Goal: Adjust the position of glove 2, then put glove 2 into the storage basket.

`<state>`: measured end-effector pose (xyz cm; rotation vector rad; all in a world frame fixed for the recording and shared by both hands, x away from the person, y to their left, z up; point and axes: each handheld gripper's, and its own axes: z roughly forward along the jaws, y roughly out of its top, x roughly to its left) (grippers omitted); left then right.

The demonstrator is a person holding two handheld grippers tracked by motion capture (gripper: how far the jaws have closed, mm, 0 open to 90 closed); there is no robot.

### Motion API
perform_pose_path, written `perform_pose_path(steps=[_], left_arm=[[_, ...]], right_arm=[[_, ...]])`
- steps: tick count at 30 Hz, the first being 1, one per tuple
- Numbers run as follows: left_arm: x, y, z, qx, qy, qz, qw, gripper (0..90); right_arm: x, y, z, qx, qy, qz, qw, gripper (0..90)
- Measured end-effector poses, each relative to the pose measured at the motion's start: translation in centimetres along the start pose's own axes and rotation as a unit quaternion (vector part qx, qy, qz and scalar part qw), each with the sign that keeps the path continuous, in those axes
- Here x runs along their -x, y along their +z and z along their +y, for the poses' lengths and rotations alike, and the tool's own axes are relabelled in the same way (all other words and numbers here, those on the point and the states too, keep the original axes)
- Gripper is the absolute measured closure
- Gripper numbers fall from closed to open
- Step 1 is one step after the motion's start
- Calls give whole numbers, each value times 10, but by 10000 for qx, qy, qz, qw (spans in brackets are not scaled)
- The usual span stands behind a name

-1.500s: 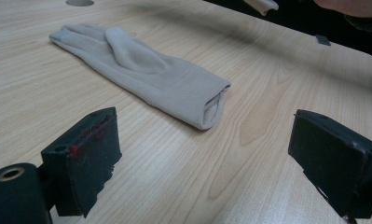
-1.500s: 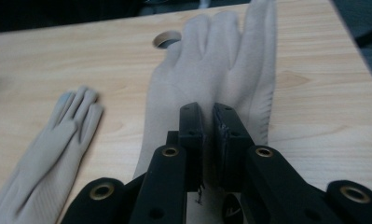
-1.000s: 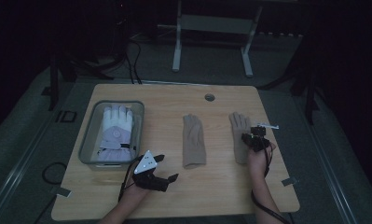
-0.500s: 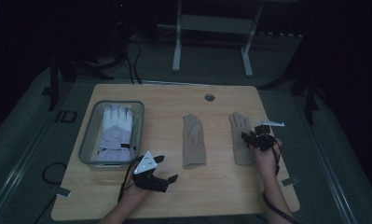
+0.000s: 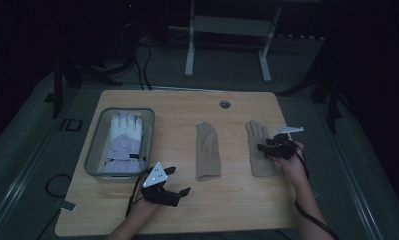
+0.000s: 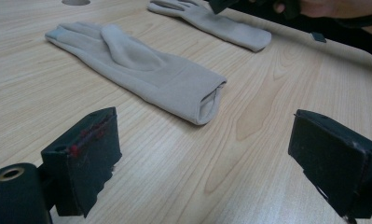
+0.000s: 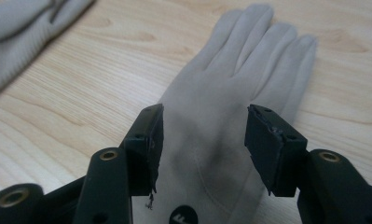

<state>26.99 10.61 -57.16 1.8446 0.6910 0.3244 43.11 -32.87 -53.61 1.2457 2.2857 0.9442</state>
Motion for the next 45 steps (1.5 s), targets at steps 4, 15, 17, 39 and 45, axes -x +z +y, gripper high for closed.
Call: perform_pose_path(steps=[4, 15, 17, 39, 45], left_arm=[[-1, -1, 0, 29, -20, 12, 10000, 90], [1, 0, -1, 21, -1, 4, 10000, 90], [1, 0, -1, 26, 1, 0, 10000, 90], [-1, 0, -1, 2, -36, 32, 10000, 90], [-1, -1, -1, 17, -30, 53, 10000, 91]], right_arm=[[0, 12, -6, -240, -152, -242, 9993, 498], [-12, 11, -10, -42, 342, -588, 9977, 806], [-12, 10, -12, 55, 535, -600, 9967, 815], [-37, -34, 39, 630, 1096, -703, 9895, 818], [-45, -43, 53, 727, 1114, -766, 9882, 818]])
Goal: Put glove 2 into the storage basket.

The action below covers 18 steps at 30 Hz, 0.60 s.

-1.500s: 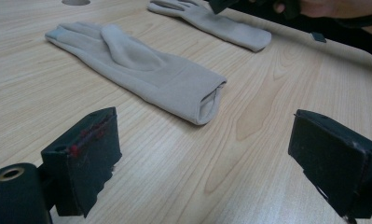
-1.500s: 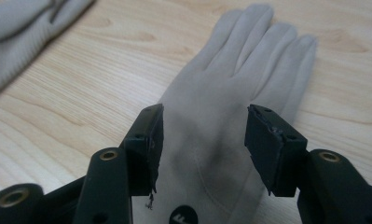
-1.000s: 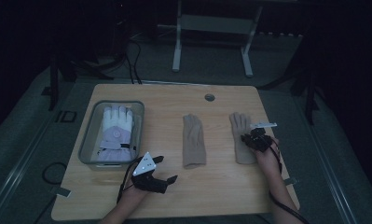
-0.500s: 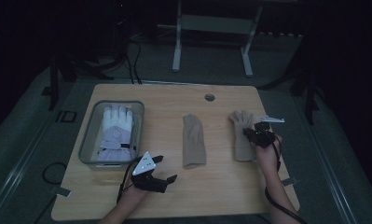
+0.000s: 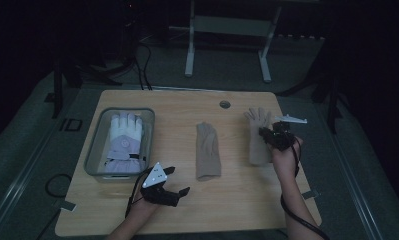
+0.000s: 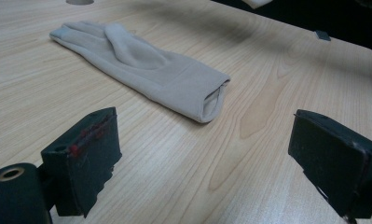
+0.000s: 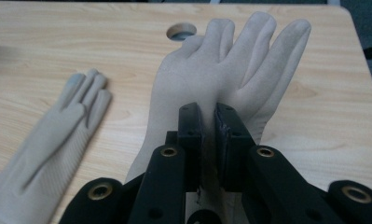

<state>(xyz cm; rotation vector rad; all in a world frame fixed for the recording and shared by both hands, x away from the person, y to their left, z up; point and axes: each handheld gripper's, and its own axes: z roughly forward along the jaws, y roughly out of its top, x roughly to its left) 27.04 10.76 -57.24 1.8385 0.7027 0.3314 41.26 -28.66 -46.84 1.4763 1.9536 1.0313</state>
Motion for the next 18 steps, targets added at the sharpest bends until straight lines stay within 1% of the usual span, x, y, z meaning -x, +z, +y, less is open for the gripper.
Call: perform_pose_path(steps=[2, 7, 11, 14, 16, 18], left_arm=[[0, 0, 0, -14, -11, 3, 10000, 90], [0, 1, 0, -28, -15, 14, 10000, 91], [0, 1, 0, -40, -12, 31, 10000, 90], [-1, 0, 0, -34, -6, 29, 10000, 90], [-1, 0, 0, -12, -9, 26, 10000, 90], [-1, 0, 0, -25, -19, 44, 10000, 90]], right_arm=[[-7, -4, 6, 35, -7, 26, 10000, 818], [-23, -8, 13, 68, 23, 96, 9999, 818], [-42, -8, 18, 123, -9, 206, 9997, 818], [-58, -6, 20, 172, -81, 303, 9994, 817], [-68, -4, 21, 240, -150, 424, 9987, 815], [-78, -2, 22, 300, -236, 445, 9983, 815]])
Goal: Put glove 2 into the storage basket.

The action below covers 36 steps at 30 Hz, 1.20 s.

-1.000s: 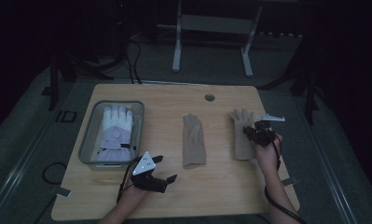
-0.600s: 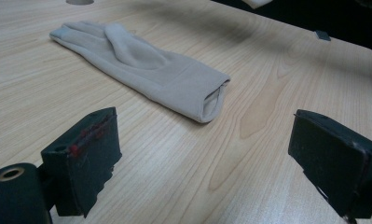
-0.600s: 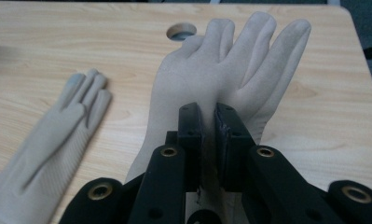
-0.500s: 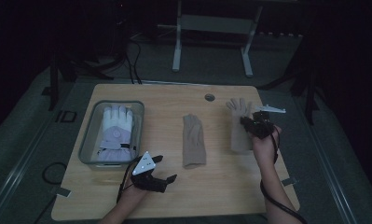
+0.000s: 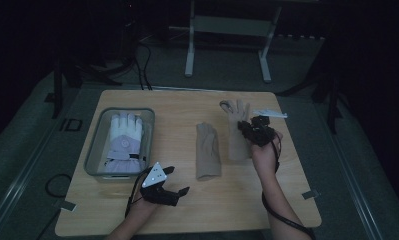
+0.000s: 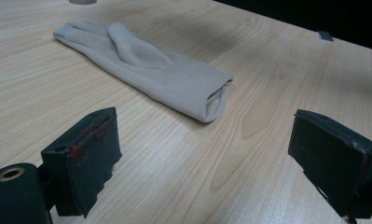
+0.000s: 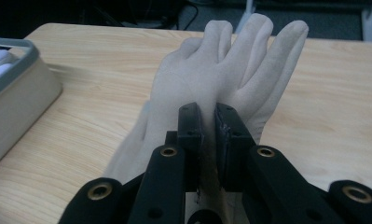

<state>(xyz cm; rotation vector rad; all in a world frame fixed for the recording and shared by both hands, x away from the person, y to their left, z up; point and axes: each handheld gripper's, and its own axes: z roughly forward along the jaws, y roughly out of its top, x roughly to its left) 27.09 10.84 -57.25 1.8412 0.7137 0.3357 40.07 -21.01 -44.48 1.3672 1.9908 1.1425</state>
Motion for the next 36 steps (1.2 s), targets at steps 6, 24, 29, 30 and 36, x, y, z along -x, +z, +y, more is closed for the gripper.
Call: perform_pose_path(steps=[6, 24, 29, 30, 36], left_arm=[[0, 0, 0, 13, 3, -15, 10000, 90], [1, -3, 2, 29, 54, -12, 10000, 91], [1, -3, 2, 20, 57, -8, 10000, 90], [1, -3, 2, 15, 58, -14, 10000, 91], [1, -2, 2, 9, 59, -27, 10000, 91]], right_arm=[[-29, 13, 2, -47, -26, 176, 9998, 816], [-67, 69, -35, -608, 335, 291, 9972, 815], [-68, 80, -48, -781, 382, 238, 9959, 811], [-69, 82, -50, -795, 329, 226, 9960, 808], [-66, 87, -59, -950, 331, 195, 9947, 791]])
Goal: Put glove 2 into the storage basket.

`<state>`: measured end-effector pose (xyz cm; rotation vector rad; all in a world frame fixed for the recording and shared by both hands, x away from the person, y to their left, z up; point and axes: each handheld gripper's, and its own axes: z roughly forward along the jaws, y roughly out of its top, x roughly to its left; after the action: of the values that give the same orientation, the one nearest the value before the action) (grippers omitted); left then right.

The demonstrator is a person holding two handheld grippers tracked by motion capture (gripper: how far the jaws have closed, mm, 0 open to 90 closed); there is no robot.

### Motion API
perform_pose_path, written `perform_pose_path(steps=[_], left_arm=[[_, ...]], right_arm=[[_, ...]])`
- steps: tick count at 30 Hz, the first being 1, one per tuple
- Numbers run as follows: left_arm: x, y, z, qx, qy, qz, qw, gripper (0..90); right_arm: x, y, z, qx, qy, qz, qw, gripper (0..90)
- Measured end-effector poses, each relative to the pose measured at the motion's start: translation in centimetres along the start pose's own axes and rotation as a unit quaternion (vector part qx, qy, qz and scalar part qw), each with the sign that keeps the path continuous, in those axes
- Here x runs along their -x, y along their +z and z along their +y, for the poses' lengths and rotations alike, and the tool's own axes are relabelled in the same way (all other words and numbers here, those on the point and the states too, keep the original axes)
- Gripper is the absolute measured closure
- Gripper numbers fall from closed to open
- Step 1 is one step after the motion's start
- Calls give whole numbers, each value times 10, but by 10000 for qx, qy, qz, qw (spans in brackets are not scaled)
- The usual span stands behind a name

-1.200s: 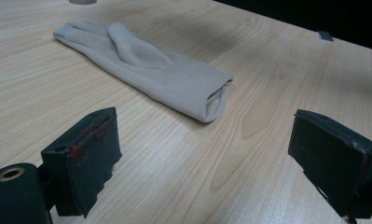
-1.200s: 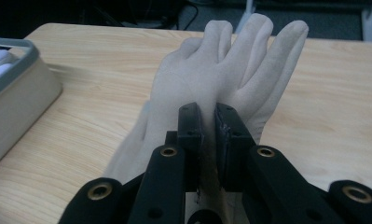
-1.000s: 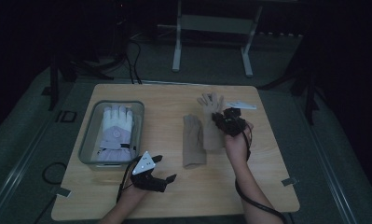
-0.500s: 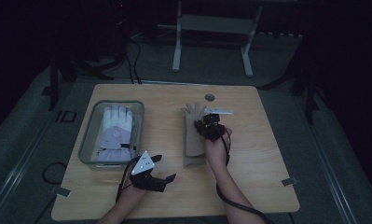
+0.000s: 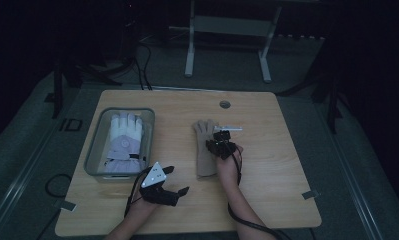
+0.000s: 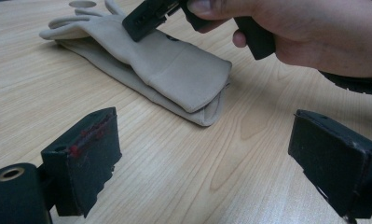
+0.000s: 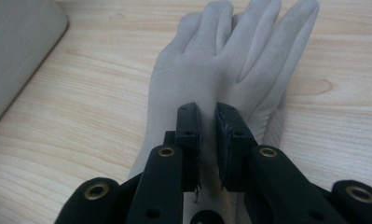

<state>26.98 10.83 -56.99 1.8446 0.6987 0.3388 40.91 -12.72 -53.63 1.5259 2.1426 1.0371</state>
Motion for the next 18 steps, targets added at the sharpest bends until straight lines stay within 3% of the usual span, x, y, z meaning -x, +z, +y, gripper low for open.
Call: perform_pose_path(steps=[7, 11, 18], left_arm=[[0, 0, 0, -3, 5, -14, 10000, 91], [0, 0, 0, -12, -8, -14, 10000, 90], [1, 0, 2, -99, -45, 2, 9999, 91]], right_arm=[[-2, 12, -5, -174, -191, -84, 9996, 730], [1, 12, -6, -182, -152, 20, 9997, 596], [12, -4, 3, -97, -245, 137, 9996, 394]])
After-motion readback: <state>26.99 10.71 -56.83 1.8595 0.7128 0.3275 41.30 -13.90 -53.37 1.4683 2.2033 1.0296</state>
